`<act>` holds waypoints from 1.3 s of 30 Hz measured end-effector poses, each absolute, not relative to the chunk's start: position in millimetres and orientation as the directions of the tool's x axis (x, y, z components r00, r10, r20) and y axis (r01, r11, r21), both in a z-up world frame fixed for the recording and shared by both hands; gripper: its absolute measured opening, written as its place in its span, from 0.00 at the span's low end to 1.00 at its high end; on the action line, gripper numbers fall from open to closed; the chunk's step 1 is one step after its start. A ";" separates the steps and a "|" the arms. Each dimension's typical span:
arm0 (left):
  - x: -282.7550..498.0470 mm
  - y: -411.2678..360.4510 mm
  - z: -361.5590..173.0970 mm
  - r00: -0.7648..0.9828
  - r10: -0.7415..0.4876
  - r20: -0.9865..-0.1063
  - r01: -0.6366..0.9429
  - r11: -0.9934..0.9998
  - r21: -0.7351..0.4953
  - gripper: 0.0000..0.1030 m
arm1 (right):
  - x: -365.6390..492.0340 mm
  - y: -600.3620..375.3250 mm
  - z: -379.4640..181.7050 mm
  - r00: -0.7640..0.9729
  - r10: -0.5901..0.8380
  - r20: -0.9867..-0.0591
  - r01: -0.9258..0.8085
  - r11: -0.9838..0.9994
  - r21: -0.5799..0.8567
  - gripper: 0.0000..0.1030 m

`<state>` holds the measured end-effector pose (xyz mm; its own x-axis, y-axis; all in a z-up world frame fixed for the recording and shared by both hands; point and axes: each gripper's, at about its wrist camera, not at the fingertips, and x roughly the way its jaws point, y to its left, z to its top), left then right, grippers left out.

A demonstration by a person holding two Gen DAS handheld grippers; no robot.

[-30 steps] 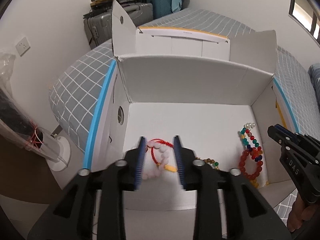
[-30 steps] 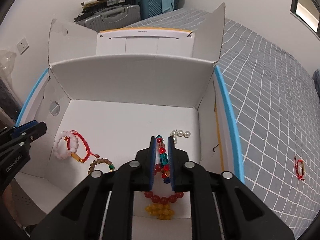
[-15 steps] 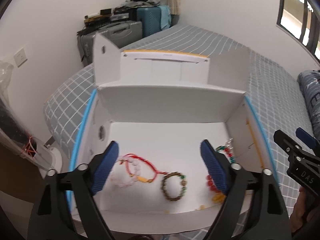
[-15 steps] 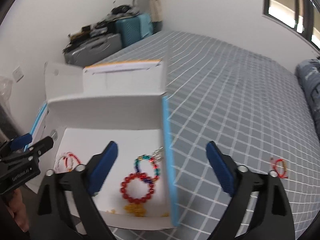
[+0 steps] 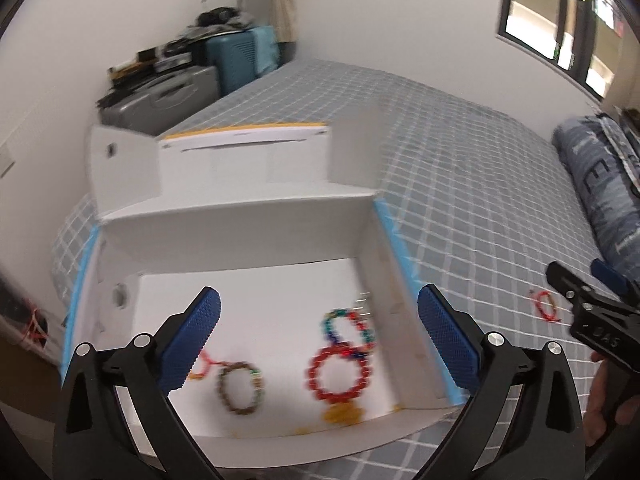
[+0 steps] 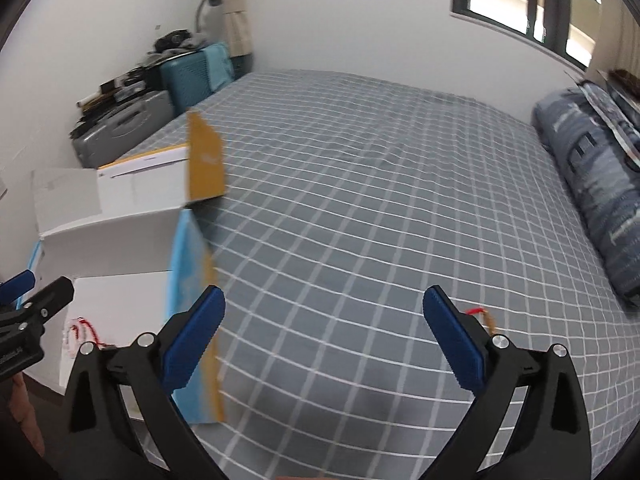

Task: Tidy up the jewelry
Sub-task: 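Open both tools and withdraw them toward the red cord bracelet, then grasp the red cord bracelet with gold bar using the right tool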

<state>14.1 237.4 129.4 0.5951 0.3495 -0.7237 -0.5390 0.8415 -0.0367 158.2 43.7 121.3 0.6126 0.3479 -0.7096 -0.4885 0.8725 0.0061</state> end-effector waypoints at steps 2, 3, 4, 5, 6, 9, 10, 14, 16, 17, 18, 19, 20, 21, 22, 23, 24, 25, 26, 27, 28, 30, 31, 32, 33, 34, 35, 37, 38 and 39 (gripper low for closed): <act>30.2 219.0 131.1 0.609 0.330 -0.721 -0.505 0.862 -0.031 0.94 | 167.8 31.2 119.2 0.614 0.332 -0.716 -0.472 0.882 0.004 0.93; 37.4 210.9 131.2 0.618 0.315 -0.720 -0.486 0.873 -0.035 0.94 | 172.9 25.9 117.7 0.614 0.321 -0.721 -0.461 0.888 0.003 0.93; 44.6 203.4 130.5 0.621 0.304 -0.722 -0.472 0.881 -0.036 0.94 | 178.2 19.3 115.6 0.613 0.311 -0.726 -0.451 0.892 0.002 0.93; 51.0 197.2 129.5 0.620 0.297 -0.726 -0.463 0.886 -0.033 0.94 | 182.5 12.8 113.8 0.611 0.304 -0.731 -0.443 0.896 0.002 0.93; 61.2 188.8 128.1 0.620 0.281 -0.733 -0.443 0.896 -0.031 0.94 | 188.6 6.9 111.2 0.609 0.295 -0.736 -0.437 0.900 0.000 0.93; 88.1 171.4 122.0 0.607 0.244 -0.756 -0.404 0.914 -0.029 0.94 | 204.8 -8.3 101.3 0.601 0.261 -0.755 -0.414 0.910 -0.015 0.93; 97.2 165.8 119.5 0.601 0.235 -0.764 -0.395 0.918 -0.028 0.94 | 210.8 -13.8 97.3 0.599 0.248 -0.761 -0.403 0.915 -0.019 0.93; 136.6 143.2 102.4 0.577 0.191 -0.794 -0.352 0.936 -0.030 0.94 | 236.6 -33.6 78.2 0.579 0.199 -0.791 -0.364 0.931 -0.031 0.93; 154.2 138.0 89.6 0.558 0.160 -0.814 -0.337 0.940 -0.046 0.94 | 246.7 -41.4 69.1 0.570 0.179 -0.802 -0.350 0.936 -0.040 0.93; 161.1 135.3 84.0 0.547 0.149 -0.824 -0.328 0.944 -0.047 0.94 | 253.3 -46.4 62.7 0.561 0.166 -0.811 -0.342 0.939 -0.045 0.93; 172.6 131.0 74.2 0.529 0.136 -0.838 -0.323 0.945 -0.051 0.94 | 256.8 -49.2 58.9 0.556 0.159 -0.816 -0.339 0.940 -0.048 0.93; 179.6 128.1 69.1 0.519 0.131 -0.844 -0.322 0.945 -0.052 0.94 | 262.2 -53.5 52.8 0.548 0.153 -0.822 -0.334 0.941 -0.048 0.93; 189.3 125.0 59.5 0.503 0.124 -0.855 -0.319 0.946 -0.050 0.94 | 267.2 -56.8 46.6 0.538 0.148 -0.829 -0.332 0.942 -0.047 0.93; 194.0 123.7 53.9 0.493 0.126 -0.861 -0.321 0.946 -0.045 0.94 | 271.6 -58.9 41.1 0.527 0.144 -0.838 -0.333 0.942 -0.048 0.93; 200.4 122.3 45.7 0.479 0.130 -0.868 -0.321 0.946 -0.035 0.94 | 276.6 -62.4 34.6 0.516 0.144 -0.844 -0.334 0.942 -0.044 0.93; 203.6 121.3 40.0 0.472 0.133 -0.871 -0.323 0.946 -0.030 0.94 | 281.1 -65.5 28.2 0.505 0.145 -0.851 -0.335 0.941 -0.039 0.93; 208.4 120.4 31.4 0.462 0.138 -0.876 -0.325 0.946 -0.023 0.94 | 285.5 -67.6 21.8 0.493 0.144 -0.858 -0.337 0.941 -0.036 0.93; 212.4 118.7 25.1 0.454 0.140 -0.880 -0.324 0.946 -0.017 0.94 | 287.6 -69.3 17.3 0.487 0.143 -0.862 -0.338 0.940 -0.035 0.93; 213.6 118.8 19.4 0.447 0.140 -0.883 -0.322 0.946 -0.014 0.94 | 290.8 -71.0 10.9 0.478 0.147 -0.866 -0.341 0.940 -0.028 0.93; 217.6 116.7 12.4 0.440 0.139 -0.887 -0.323 0.946 -0.012 0.94 | 292.1 -71.4 6.8 0.471 0.150 -0.870 -0.342 0.939 -0.023 0.93; 221.2 114.4 6.3 0.434 0.135 -0.891 -0.323 0.946 -0.014 0.94 | 295.3 -72.2 -1.4 0.456 0.152 -0.877 -0.348 0.937 -0.018 0.93; 227.6 109.4 -1.3 0.426 0.139 -0.894 -0.317 0.949 -0.004 0.94 | 300.0 -73.6 -11.3 0.439 0.156 -0.885 -0.350 0.937 -0.009 0.93; 229.6 106.4 -4.7 0.426 0.143 -0.893 -0.311 0.950 0.004 0.94 | 300.8 -73.1 -14.6 0.433 0.154 -0.888 -0.349 0.937 -0.008 0.93; 231.1 103.8 -7.3 0.426 0.147 -0.893 -0.306 0.952 0.011 0.94 | 302.5 -73.0 -18.7 0.428 0.152 -0.891 -0.348 0.938 -0.008 0.93; 232.3 101.8 -9.8 0.425 0.148 -0.893 -0.300 0.954 0.015 0.94 | 302.9 -72.5 -20.8 0.427 0.154 -0.891 -0.348 0.938 -0.005 0.93; 233.3 99.9 -11.4 0.423 0.148 -0.894 -0.294 0.956 0.019 0.94 | 304.9 -72.3 -25.5 0.421 0.156 -0.894 -0.348 0.938 0.000 0.93; 234.3 98.2 -13.1 0.423 0.148 -0.894 -0.288 0.957 0.022 0.94 | 307.0 -71.7 -29.7 0.413 0.147 -0.899 -0.345 0.939 -0.005 0.93; 235.1 97.4 -16.4 0.423 0.152 -0.893 -0.285 0.958 0.028 0.94 | 309.9 -71.7 -36.0 0.411 0.143 -0.901 -0.339 0.941 -0.005 0.93; 234.8 97.7 -17.6 0.422 0.154 -0.894 -0.284 0.958 0.031 0.94 | 311.6 -70.5 -37.8 0.407 0.142 -0.902 -0.337 0.941 -0.004 0.93; 235.0 98.4 -19.2 0.421 0.153 -0.894 -0.284 0.958 0.030 0.94 | 313.0 -70.0 -40.8 0.402 0.139 -0.905 -0.336 0.942 -0.005 0.93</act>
